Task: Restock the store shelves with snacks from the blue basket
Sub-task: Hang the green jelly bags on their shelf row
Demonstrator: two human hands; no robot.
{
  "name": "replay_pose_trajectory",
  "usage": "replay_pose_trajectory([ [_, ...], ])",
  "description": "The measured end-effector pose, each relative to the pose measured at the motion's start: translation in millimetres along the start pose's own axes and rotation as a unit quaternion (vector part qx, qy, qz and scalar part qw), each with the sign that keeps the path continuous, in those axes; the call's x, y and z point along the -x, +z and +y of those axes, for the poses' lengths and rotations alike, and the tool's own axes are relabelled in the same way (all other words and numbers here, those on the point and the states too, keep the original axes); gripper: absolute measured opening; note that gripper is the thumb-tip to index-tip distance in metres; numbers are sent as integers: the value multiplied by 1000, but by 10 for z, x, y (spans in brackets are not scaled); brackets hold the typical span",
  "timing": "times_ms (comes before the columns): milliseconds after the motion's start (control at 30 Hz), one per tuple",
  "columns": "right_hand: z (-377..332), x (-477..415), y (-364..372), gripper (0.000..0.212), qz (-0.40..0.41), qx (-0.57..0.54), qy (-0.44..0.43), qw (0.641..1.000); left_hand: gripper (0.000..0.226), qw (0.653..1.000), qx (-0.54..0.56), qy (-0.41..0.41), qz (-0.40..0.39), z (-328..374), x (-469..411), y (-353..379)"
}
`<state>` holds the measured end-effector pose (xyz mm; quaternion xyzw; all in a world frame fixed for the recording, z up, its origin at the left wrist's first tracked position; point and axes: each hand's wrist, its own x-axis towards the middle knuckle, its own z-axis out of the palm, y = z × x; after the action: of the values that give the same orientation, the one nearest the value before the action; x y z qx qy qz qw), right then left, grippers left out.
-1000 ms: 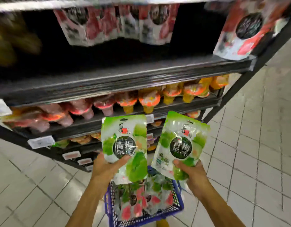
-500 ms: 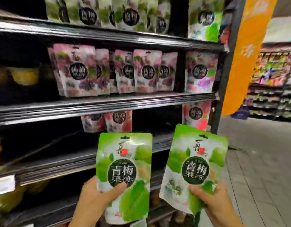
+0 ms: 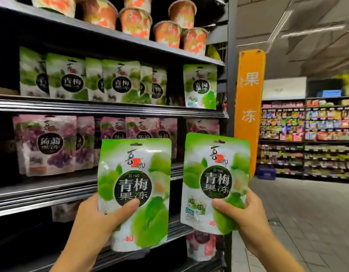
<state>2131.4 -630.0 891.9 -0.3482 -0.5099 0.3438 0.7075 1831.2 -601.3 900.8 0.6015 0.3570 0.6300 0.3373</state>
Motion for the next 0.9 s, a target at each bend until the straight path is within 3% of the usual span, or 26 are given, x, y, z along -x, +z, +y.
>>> replay_pose_trajectory([
  [300,-856,-1652,77,41,-42,4,-90,995,40,997,22,64,26,512,-962,641],
  [500,-1228,-2566,207,32,-77,12,-59,995,44,995,30,89,31,646,-1298,959],
  [700,-1349,-3042,539,41,-109,-18,0,994,43,994,23,94,42,704,-1379,1073],
  [900,-1256,-3368,738,47,-67,5,-38,997,36,994,13,91,54,778,-1394,915],
])
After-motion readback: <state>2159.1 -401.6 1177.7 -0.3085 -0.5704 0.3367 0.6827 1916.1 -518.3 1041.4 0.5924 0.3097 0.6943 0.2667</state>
